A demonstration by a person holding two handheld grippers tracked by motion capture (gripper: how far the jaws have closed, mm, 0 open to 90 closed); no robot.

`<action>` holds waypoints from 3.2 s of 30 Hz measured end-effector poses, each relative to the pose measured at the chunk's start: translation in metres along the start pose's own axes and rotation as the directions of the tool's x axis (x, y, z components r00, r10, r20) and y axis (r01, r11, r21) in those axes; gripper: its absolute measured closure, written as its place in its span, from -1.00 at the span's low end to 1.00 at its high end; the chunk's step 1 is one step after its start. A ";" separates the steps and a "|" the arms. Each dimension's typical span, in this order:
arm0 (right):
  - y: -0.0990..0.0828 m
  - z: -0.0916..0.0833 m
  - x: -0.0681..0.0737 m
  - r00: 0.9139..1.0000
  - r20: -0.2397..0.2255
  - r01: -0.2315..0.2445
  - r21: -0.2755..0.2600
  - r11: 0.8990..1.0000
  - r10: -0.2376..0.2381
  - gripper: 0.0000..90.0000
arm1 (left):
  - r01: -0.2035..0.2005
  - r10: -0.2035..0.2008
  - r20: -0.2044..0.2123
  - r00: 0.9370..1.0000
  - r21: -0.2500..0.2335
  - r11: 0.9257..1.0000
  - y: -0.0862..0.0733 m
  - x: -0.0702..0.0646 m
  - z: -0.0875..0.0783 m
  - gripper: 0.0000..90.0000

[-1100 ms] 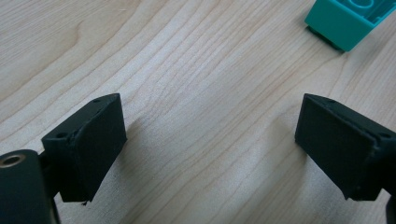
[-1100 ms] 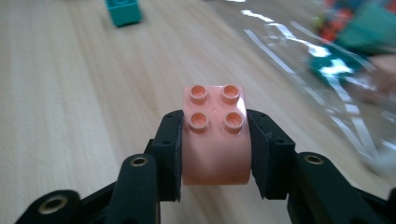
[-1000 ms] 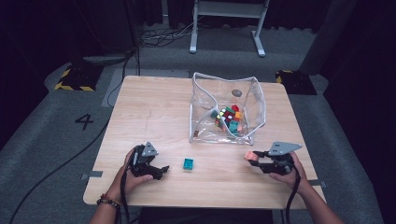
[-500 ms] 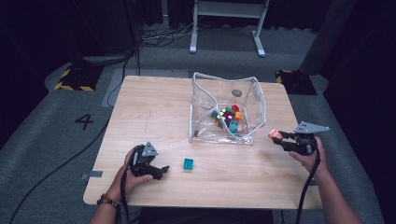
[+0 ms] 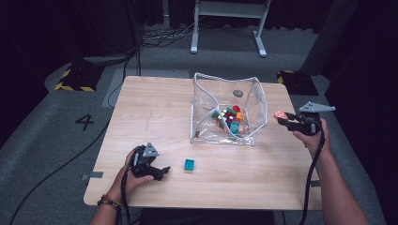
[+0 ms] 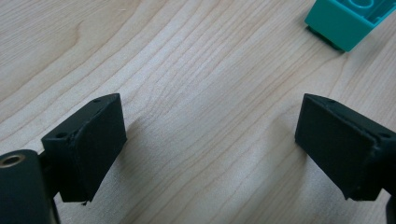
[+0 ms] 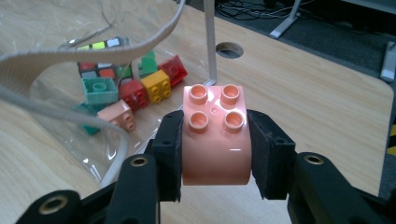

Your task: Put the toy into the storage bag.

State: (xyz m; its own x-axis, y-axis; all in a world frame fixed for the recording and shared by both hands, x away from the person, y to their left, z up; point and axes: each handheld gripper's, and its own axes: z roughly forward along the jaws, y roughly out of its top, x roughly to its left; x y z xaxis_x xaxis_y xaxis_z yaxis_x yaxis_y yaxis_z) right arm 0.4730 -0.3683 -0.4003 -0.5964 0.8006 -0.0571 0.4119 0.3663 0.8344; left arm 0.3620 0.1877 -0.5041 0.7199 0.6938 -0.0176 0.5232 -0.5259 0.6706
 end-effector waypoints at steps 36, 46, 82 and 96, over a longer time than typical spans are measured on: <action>0.130 -0.031 0.072 0.952 -0.159 0.235 -0.170 0.957 -0.262 0.32 | 0.000 0.000 0.002 1.000 0.001 1.000 0.000 0.000 0.000 -0.80; 0.140 -0.003 0.107 0.903 -0.237 0.338 -0.125 0.933 -0.359 0.32 | 0.000 0.000 0.002 1.000 0.001 1.000 0.000 0.000 0.000 -0.80; 0.141 0.087 0.120 0.832 -0.328 0.540 0.295 0.788 -0.448 0.31 | 0.000 0.000 0.002 1.000 0.001 1.000 0.000 0.000 0.000 -0.80; 0.127 0.070 0.100 0.830 -0.324 0.554 0.372 0.745 -0.455 0.33 | 0.000 0.000 0.002 1.000 0.001 1.000 0.000 0.000 0.000 -0.80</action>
State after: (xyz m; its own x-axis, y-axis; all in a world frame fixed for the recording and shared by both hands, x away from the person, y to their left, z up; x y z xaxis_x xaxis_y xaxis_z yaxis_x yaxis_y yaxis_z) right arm 0.5137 -0.2082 -0.3379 -0.9052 0.3441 -0.2495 0.2328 0.8926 0.3862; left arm 0.3621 0.1877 -0.5040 0.7210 0.6927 -0.0194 0.5235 -0.5262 0.6701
